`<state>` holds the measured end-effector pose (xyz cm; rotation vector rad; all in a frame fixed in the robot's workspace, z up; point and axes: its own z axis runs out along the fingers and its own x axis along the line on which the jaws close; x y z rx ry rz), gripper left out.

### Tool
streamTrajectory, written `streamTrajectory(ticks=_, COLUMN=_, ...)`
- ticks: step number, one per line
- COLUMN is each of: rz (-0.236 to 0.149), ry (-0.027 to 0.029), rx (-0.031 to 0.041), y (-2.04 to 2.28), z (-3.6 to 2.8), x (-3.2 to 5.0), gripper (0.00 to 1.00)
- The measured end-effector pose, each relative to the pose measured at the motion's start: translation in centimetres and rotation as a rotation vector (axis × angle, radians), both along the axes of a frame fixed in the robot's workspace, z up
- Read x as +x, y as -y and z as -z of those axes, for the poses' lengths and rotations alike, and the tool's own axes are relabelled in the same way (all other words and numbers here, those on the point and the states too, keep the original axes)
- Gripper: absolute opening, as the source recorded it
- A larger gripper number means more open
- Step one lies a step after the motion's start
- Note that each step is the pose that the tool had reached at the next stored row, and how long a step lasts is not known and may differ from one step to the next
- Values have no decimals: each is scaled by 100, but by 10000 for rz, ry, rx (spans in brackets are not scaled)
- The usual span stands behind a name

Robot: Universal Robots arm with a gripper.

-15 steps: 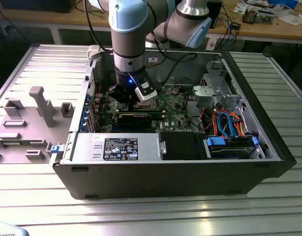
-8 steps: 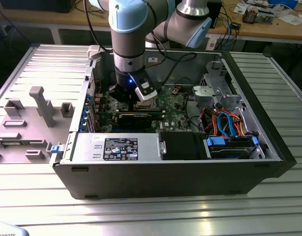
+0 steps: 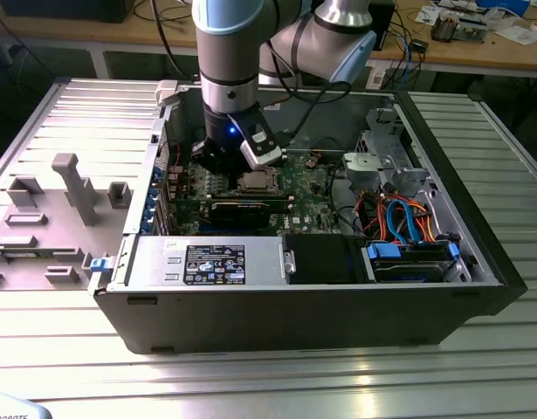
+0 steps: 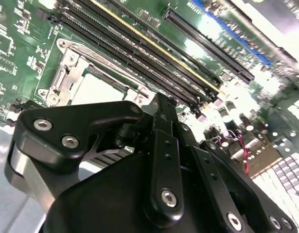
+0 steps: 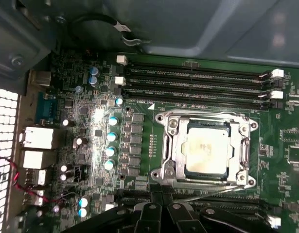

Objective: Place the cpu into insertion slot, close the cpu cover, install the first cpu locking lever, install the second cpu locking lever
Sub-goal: 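Install the second cpu locking lever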

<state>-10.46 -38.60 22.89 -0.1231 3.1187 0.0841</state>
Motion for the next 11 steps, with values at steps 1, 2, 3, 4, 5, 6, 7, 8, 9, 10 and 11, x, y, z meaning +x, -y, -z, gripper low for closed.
streamTrajectory(ticks=1, rz=0, ry=-2, rx=-67, y=0, z=-15, x=2, gripper=11)
streamTrajectory(ticks=2, rz=-1, ry=-5, rx=-121, y=0, z=-24, x=5, gripper=11)
streamTrajectory(ticks=3, rz=-1, ry=-10, rx=-189, y=0, z=-31, x=14, gripper=11)
streamTrajectory(ticks=4, rz=1, ry=-15, rx=-213, y=0, z=-33, x=28, gripper=11)
streamTrajectory(ticks=5, rz=0, ry=-18, rx=-230, y=0, z=-33, x=39, gripper=11)
streamTrajectory(ticks=6, rz=0, ry=-21, rx=-236, y=0, z=-32, x=45, gripper=11)
streamTrajectory(ticks=7, rz=0, ry=-24, rx=-239, y=1, z=-33, x=49, gripper=11)
streamTrajectory(ticks=8, rz=1, ry=-26, rx=-239, y=1, z=-33, x=49, gripper=11)
streamTrajectory(ticks=9, rz=1, ry=-28, rx=-238, y=1, z=-33, x=49, gripper=11)
streamTrajectory(ticks=10, rz=-1, ry=-30, rx=-232, y=2, z=-33, x=49, gripper=11)
streamTrajectory(ticks=11, rz=-4, ry=-35, rx=-221, y=6, z=-31, x=50, gripper=11)
